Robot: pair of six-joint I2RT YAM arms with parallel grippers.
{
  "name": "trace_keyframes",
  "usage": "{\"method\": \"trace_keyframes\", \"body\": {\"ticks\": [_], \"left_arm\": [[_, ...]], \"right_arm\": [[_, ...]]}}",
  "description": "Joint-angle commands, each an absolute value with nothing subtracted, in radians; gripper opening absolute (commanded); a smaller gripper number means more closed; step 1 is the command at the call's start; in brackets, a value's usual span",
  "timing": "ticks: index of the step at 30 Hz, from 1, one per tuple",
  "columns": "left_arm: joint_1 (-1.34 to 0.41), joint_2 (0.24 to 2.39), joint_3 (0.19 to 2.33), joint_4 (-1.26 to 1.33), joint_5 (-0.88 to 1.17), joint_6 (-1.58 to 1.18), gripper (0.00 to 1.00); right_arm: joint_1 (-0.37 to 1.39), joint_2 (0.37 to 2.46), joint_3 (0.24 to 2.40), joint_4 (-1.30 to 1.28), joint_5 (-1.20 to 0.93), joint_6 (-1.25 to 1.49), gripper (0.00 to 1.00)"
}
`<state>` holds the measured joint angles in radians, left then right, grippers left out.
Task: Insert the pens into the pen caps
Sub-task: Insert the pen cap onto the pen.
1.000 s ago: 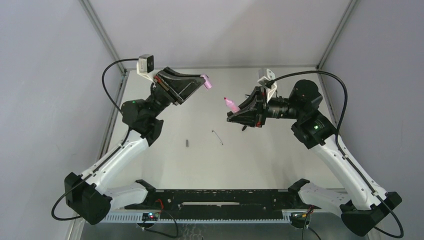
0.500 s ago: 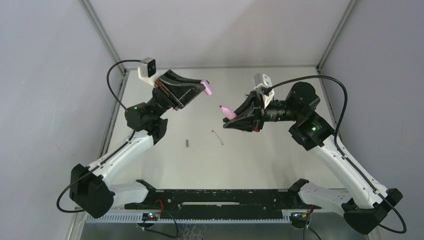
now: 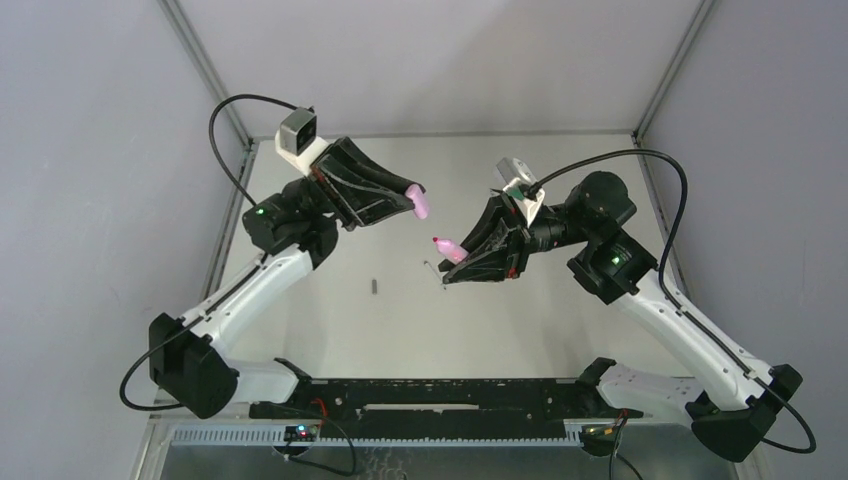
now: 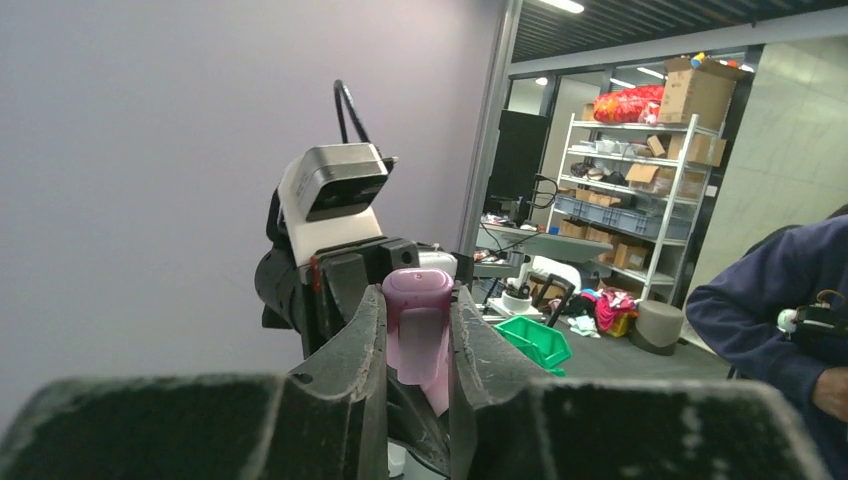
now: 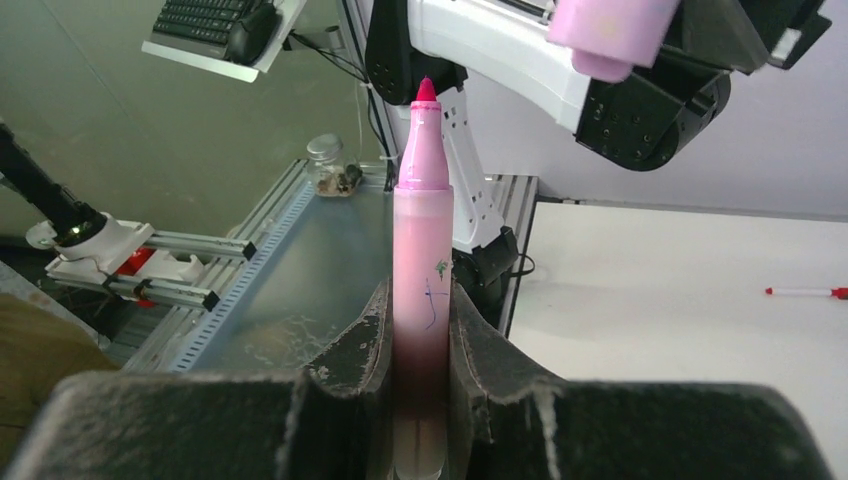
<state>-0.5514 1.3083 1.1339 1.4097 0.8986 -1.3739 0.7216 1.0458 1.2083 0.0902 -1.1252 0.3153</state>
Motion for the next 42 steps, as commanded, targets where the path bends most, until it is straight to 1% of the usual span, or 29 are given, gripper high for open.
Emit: {"method": "trace_keyframes", "body": {"ticks": [1,6,8,10,13,16,19,21,25,27,34,42], "left_arm": [[-0.551,1.283,1.190,1.462,0.928,-1.396,0.00],[-0.552,1.264,1.153,1.460,0.859,-1.392,0.00],[-0.550,1.253,1.125,1.449,0.804,-1.370,0.00],[-0.543,1.230,1.090,1.363,0.726,-1.340,0.00],[-0.529,1.160,1.066,1.029,0.604,-1.271,0.00],[-0.528,1.062,1.101,0.570,0.436,-1.103,0.00],[-0.527,0.982,1.169,0.141,0.227,-1.008,0.00],[-0.527,0.962,1.201,0.018,0.156,-0.993,0.00],[-0.545,0.976,1.311,-0.214,0.085,-1.004,0.00],[-0.564,0.985,1.343,-0.274,0.054,-1.000,0.00],[-0.611,0.975,1.340,-0.294,-0.026,-1.002,0.00],[-0.646,0.994,1.353,-0.298,-0.043,-0.991,0.00]], "right_arm": [[0.730,1.042,1.203,0.175,-1.112,0.388,0.00],[0.710,1.033,1.203,0.094,-0.966,0.312,0.00],[0.704,1.027,1.205,0.065,-0.952,0.264,0.00],[0.703,1.023,1.214,0.014,-0.948,0.196,0.00],[0.695,1.008,1.236,-0.145,-0.895,0.038,0.00],[0.691,0.980,1.244,-0.255,-0.724,-0.112,0.00],[0.683,0.974,1.240,-0.291,-0.590,-0.177,0.00],[0.679,0.976,1.228,-0.267,-0.555,-0.162,0.00],[0.680,1.002,1.212,-0.195,-0.574,-0.065,0.00],[0.684,1.023,1.209,-0.165,-0.578,0.003,0.00],[0.736,1.082,1.209,-0.129,-0.545,0.102,0.00],[0.772,1.151,1.210,-0.112,-0.511,0.181,0.00]]}}
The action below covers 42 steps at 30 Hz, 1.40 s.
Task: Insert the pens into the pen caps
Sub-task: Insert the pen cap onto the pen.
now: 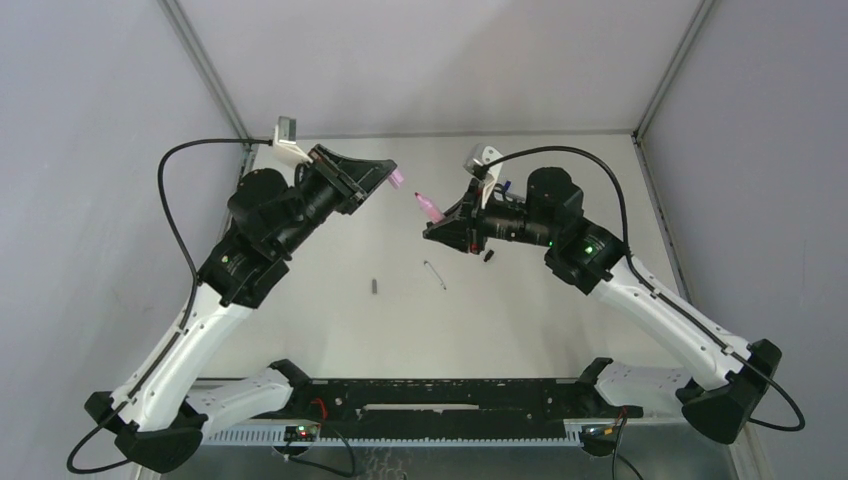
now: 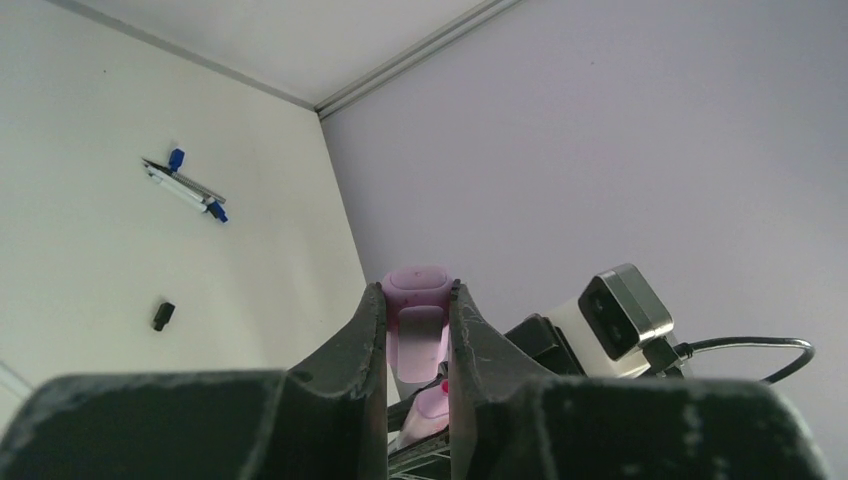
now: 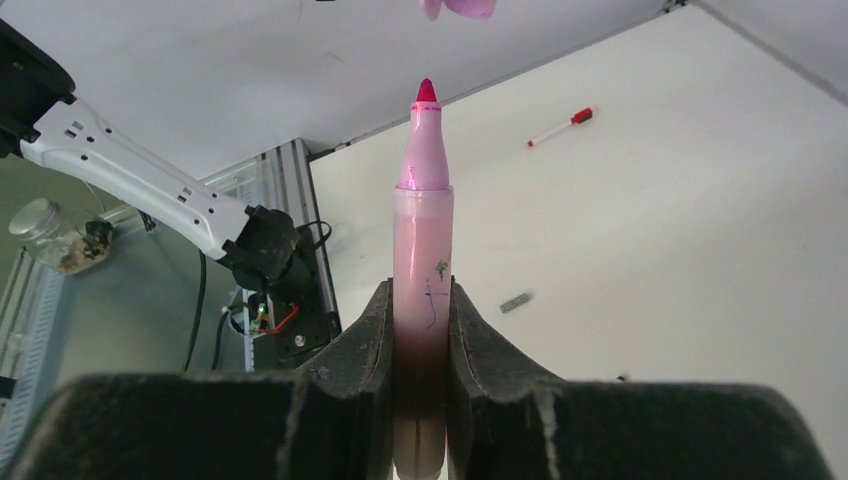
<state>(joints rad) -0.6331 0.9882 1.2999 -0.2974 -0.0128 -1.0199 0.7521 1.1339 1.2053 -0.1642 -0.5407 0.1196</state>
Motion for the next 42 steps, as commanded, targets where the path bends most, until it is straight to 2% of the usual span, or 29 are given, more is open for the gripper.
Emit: {"method": "trace_keyframes", "body": {"ticks": [1,42], "left_arm": [[-0.648,0.992,1.351,-0.298,-0.048,-0.991,0.00],[-0.707,1.001,1.303,-0.296,-0.086,-1.000,0.00]], "right_arm": [[0.775,1.155,1.210,-0.111,-0.505,0.183,0.00],[0.774,1.187,1.218,-0.079,-0.517,0.253,0.00]]}}
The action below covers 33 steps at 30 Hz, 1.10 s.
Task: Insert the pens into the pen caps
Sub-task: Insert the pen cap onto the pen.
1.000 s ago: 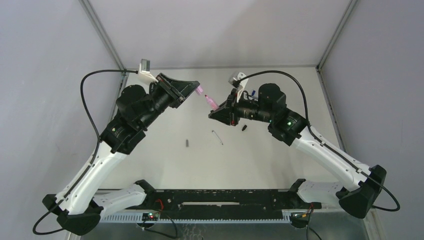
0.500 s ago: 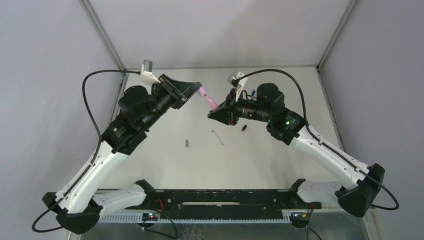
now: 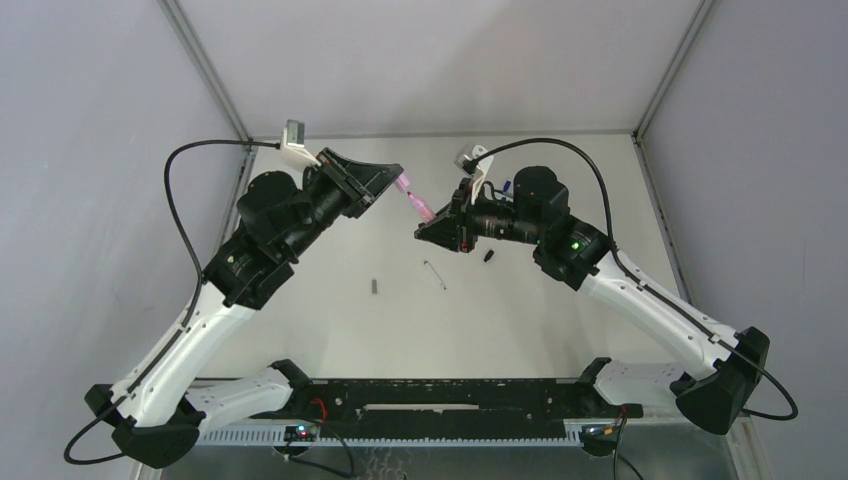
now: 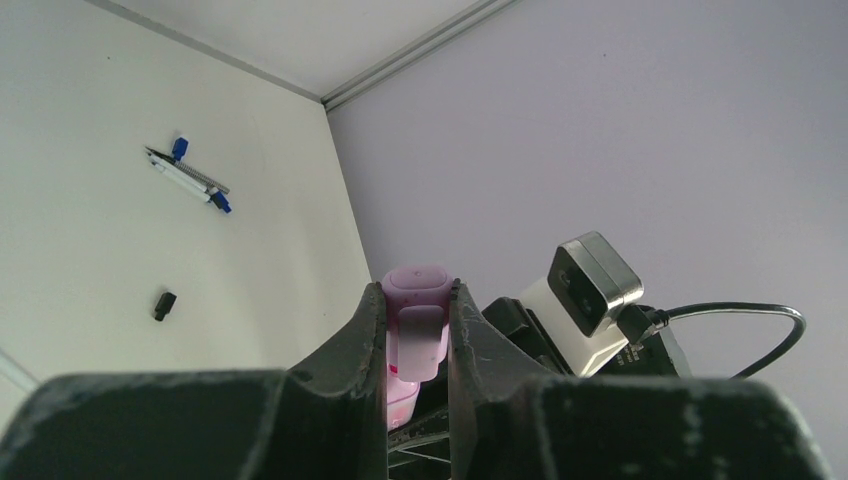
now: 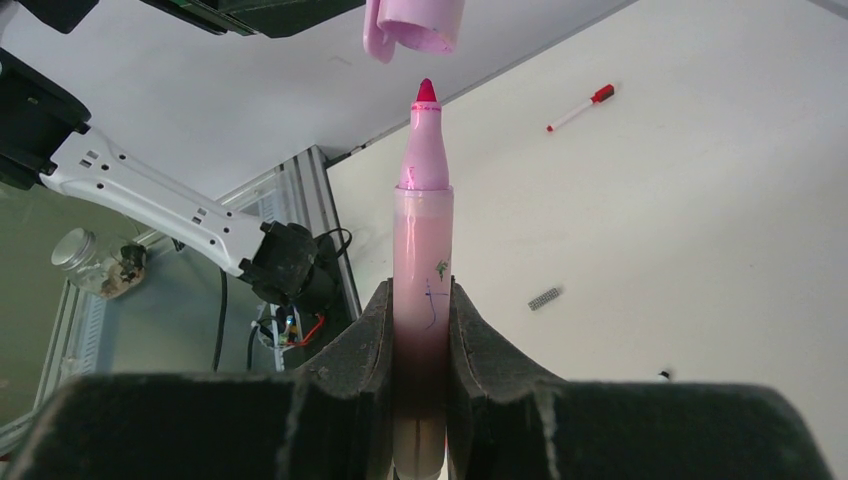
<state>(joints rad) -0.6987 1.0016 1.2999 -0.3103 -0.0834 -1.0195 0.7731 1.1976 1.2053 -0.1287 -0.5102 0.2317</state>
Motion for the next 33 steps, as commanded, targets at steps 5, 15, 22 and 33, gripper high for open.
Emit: {"method": "trace_keyframes", "body": {"ticks": [5,15,22,33], "left_arm": [[-0.708,1.005,1.302,-0.296,-0.080,-1.002,0.00],[-0.709,1.009,1.291,-0.296,-0.074,-1.000,0.00],[-0.710,1.017,1.284,-0.295,-0.059,-1.000,0.00],[-0.710,1.019,1.271,-0.296,-0.055,-0.991,0.00]], "right_arm": [[0.772,1.190,1.222,-0.079,-0.511,0.255,0.00],[0.769,1.202,1.240,-0.075,-0.511,0.253,0.00],[0.764,1.214,1.254,-0.074,-0.499,0.245,0.00],[0.748,1.223,1.279,-0.074,-0.498,0.245,0.00]]}}
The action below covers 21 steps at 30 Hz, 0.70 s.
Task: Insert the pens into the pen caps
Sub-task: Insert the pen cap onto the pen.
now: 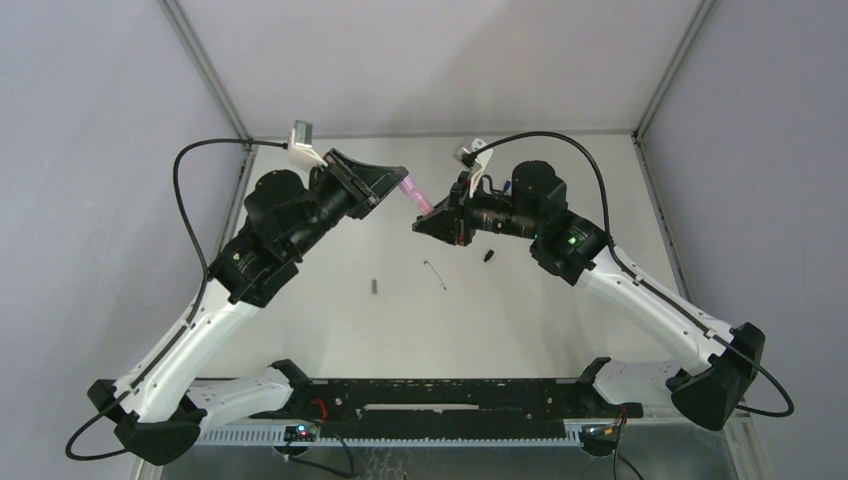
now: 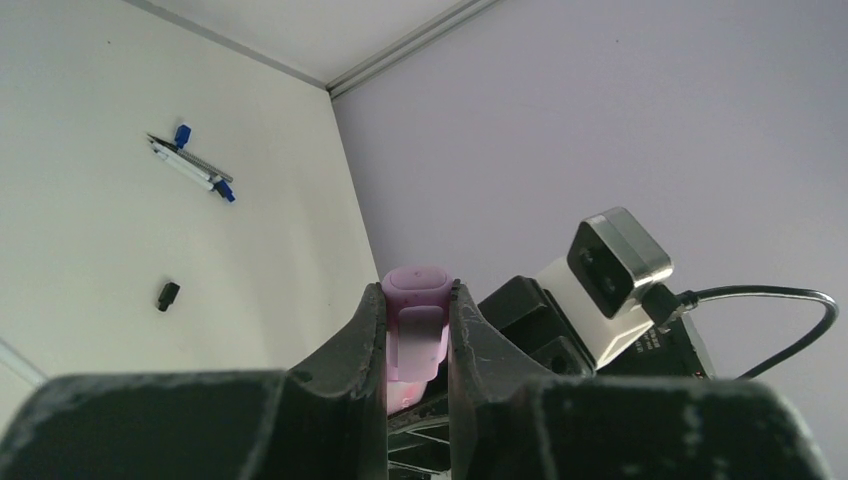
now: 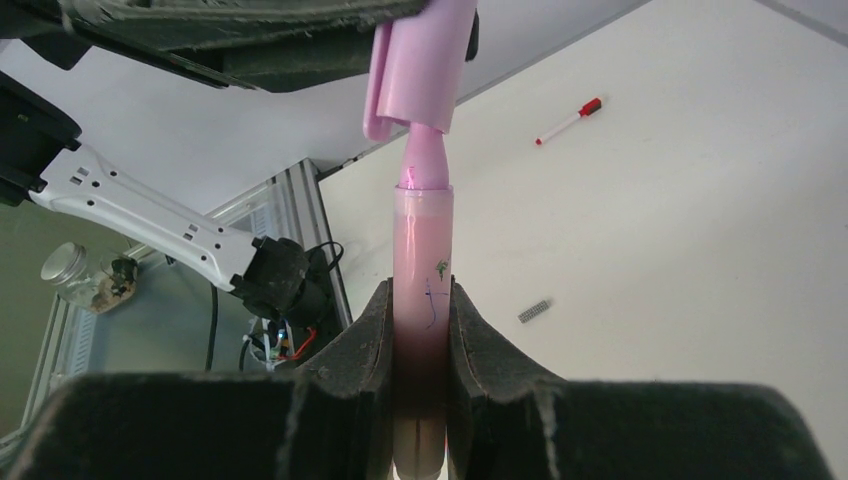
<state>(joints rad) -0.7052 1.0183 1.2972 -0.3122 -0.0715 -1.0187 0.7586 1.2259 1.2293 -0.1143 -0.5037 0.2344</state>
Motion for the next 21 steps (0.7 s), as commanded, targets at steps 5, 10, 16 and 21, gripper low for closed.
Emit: {"method": "trace_keyframes", "body": {"ticks": [5,10,16,21], "left_arm": [[-0.709,1.027,1.264,-0.304,-0.053,-0.984,0.00],[-0.711,1.034,1.267,-0.308,-0.047,-0.979,0.00],[-0.730,1.051,1.289,-0.316,-0.037,-0.972,0.00],[-0.757,1.057,1.292,-0.317,-0.053,-0.979,0.00]], "right_arm": [[0.743,1.223,1.280,-0.071,-0.504,0.246,0.00],[0.744,1.228,1.280,-0.077,-0.506,0.252,0.00],[0.741,1.251,1.292,-0.069,-0.501,0.273,0.00],[0.739,1.282,1.331,-0.064,-0.476,0.270,0.00]]}}
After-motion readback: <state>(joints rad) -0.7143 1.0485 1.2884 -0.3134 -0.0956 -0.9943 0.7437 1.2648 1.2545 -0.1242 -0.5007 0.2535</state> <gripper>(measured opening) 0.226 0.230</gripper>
